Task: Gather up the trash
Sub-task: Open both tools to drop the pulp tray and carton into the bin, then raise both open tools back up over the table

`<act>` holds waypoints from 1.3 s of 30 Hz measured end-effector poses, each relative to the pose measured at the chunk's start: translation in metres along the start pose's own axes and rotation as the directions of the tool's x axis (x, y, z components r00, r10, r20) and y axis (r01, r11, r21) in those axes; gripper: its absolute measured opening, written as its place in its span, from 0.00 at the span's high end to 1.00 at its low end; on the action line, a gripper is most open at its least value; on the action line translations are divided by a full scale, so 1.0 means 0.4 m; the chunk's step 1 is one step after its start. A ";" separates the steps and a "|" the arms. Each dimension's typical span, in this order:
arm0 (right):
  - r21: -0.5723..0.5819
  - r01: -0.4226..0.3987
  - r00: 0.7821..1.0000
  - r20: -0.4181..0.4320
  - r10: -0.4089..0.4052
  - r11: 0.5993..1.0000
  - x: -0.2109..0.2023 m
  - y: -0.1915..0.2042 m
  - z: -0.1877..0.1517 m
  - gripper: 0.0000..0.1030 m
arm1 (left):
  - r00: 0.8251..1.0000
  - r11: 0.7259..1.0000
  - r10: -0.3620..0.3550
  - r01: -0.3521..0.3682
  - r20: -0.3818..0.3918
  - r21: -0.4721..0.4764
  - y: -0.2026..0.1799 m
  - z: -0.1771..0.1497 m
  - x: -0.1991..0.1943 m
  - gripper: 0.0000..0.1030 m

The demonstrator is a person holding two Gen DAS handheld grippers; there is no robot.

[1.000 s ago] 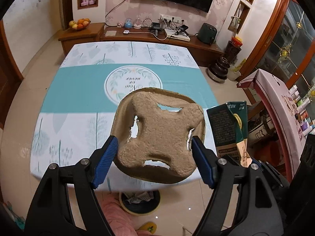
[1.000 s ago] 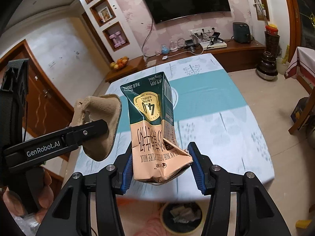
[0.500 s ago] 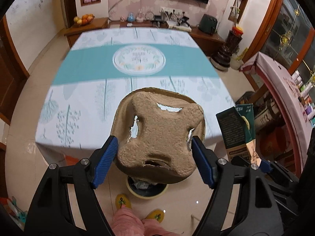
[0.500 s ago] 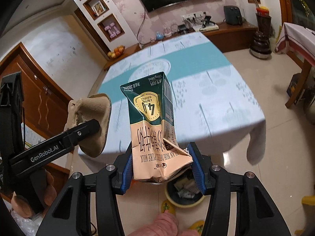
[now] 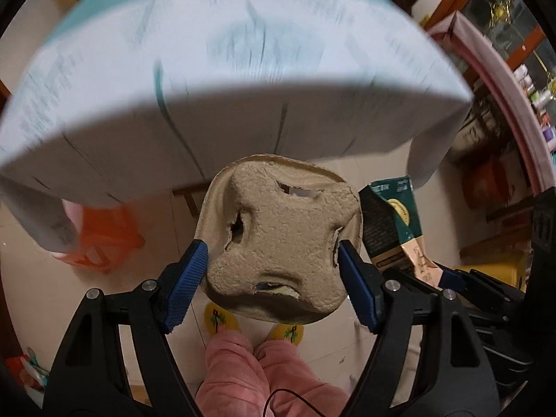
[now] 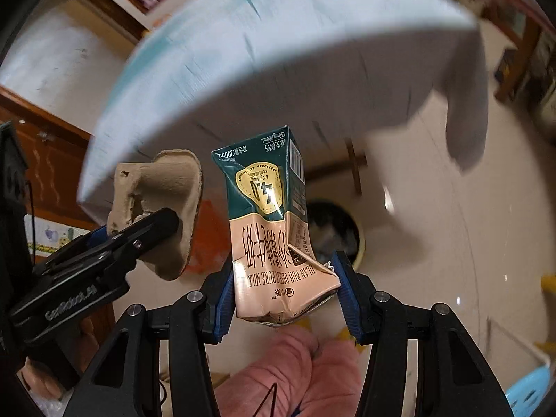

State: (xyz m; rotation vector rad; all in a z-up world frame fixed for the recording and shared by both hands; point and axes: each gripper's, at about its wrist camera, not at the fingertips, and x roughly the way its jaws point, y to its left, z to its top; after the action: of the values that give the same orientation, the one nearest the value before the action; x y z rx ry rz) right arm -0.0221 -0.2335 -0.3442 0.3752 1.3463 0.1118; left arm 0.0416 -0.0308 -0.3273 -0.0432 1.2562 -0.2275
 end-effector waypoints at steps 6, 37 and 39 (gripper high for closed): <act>0.033 0.068 0.995 -0.074 -0.066 0.997 0.244 -0.049 -0.035 0.49 | 0.999 1.000 -0.008 0.009 -0.051 0.017 0.043 -0.031 0.201 0.28; 0.078 0.072 0.997 0.010 -0.073 0.994 0.358 -0.067 0.016 0.31 | 0.999 0.998 0.039 -0.040 -0.024 -0.048 0.116 -0.034 0.291 0.05; 0.078 0.070 0.997 0.015 -0.071 0.994 0.325 -0.055 0.024 0.31 | 0.999 0.998 0.043 -0.044 -0.015 -0.049 0.110 -0.027 0.248 0.04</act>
State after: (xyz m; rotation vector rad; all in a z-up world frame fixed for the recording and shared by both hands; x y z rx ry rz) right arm 0.0137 -0.2179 -0.4706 0.3930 1.3475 -0.0028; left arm 0.0667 -0.0061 -0.4307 -0.0571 1.2753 -0.1592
